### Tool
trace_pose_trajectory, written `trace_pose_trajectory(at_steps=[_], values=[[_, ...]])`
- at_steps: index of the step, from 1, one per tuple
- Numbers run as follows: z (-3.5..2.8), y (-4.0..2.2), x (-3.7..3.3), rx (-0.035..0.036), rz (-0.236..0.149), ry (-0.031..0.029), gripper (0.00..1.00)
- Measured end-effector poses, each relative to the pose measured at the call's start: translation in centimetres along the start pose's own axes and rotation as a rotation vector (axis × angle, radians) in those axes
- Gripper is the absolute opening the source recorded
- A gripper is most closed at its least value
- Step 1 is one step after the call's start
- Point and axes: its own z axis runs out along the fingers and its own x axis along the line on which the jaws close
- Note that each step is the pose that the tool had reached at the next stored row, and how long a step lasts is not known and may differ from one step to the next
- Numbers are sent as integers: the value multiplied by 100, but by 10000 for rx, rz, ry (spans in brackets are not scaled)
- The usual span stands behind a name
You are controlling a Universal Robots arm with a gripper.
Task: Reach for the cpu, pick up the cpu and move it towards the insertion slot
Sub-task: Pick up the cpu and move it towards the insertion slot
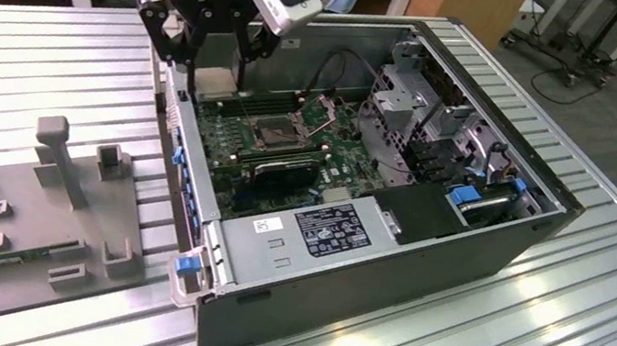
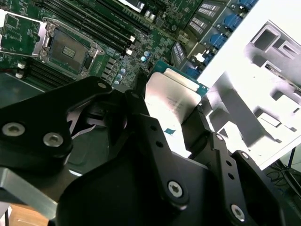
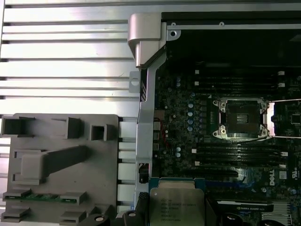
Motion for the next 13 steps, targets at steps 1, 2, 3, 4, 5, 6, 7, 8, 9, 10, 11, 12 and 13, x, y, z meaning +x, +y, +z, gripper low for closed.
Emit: trace_pose_trajectory(at_steps=[1,2,3,4,5,6,7,8,9,10,11,12,13], values=[[2,10,-1,0,0,0,54],[4,21,-3,0,0,0,54],[5,31,-6,0,0,0,54],[7,41,-9,1,0,0,54],[8,49,-11,1,0,0,54],[10,57,-14,0,0,0,54],[11,64,-17,1,-1,1,54],[12,71,-20,1,-1,1,54],[14,78,-24,1,-1,1,54],[16,85,-28,0,0,0,54],[17,92,-32,0,-1,0,54],[19,99,-35,0,-1,0,54],[20,106,-40,0,-1,0,54]])
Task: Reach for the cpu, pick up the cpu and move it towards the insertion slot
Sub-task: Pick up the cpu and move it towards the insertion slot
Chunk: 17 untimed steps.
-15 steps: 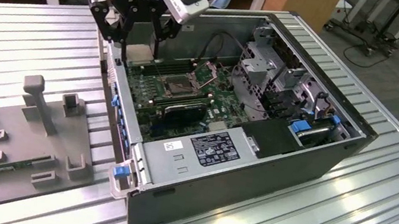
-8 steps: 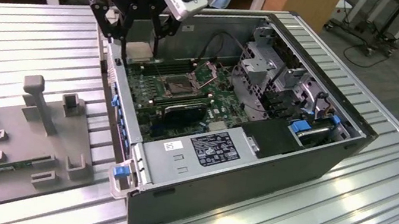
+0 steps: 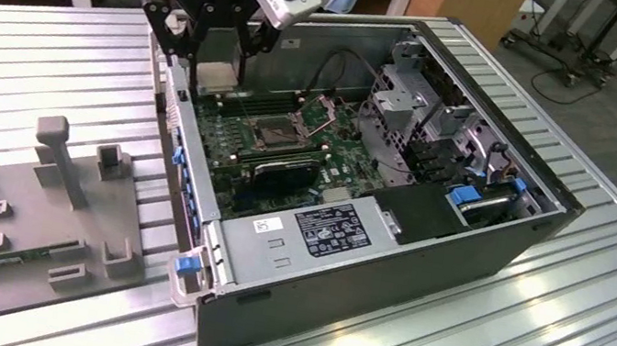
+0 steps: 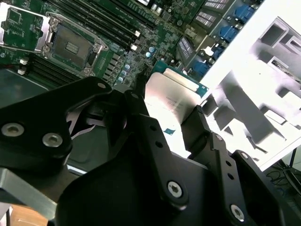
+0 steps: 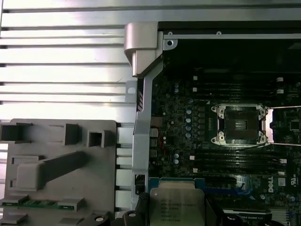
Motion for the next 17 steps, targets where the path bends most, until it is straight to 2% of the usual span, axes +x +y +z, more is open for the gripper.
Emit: trace_pose_trajectory(at_steps=[10,17], values=[[18,63,-46,1,1,0,54],[28,123,-111,0,0,0,54]])
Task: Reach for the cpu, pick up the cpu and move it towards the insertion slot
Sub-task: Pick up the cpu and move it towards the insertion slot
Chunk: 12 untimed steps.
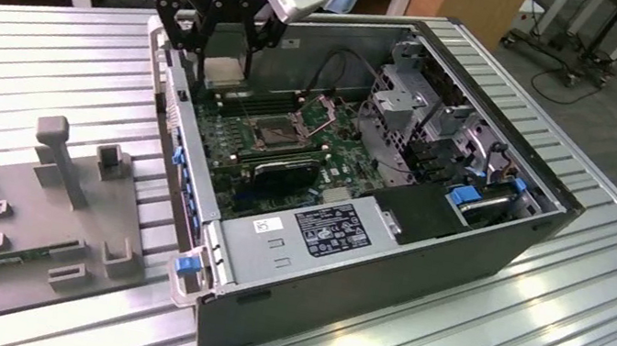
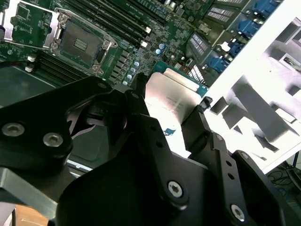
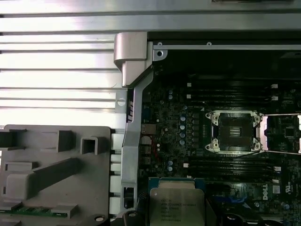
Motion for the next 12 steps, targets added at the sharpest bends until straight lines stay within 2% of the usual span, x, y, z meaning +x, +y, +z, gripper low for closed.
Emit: trace_pose_trajectory(at_steps=[5,12], values=[[7,36,-53,1,1,0,54],[7,37,-60,1,1,0,54]])
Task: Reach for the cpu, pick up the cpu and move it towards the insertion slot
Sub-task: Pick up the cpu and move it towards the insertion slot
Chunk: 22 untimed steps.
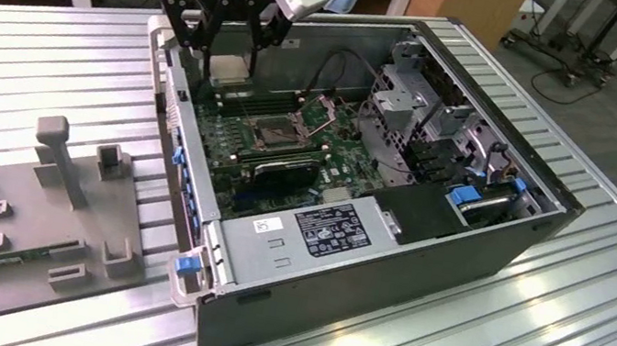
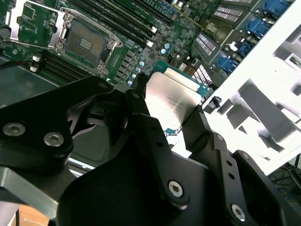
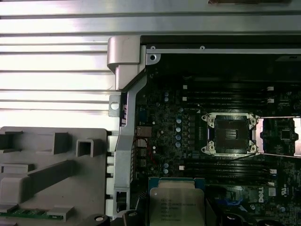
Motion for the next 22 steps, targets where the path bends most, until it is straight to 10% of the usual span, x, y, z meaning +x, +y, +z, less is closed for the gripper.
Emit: trace_pose_trajectory(at_steps=[11,22], values=[[30,43,-31,0,-2,0,54],[158,214,-248,0,7,11,54]])
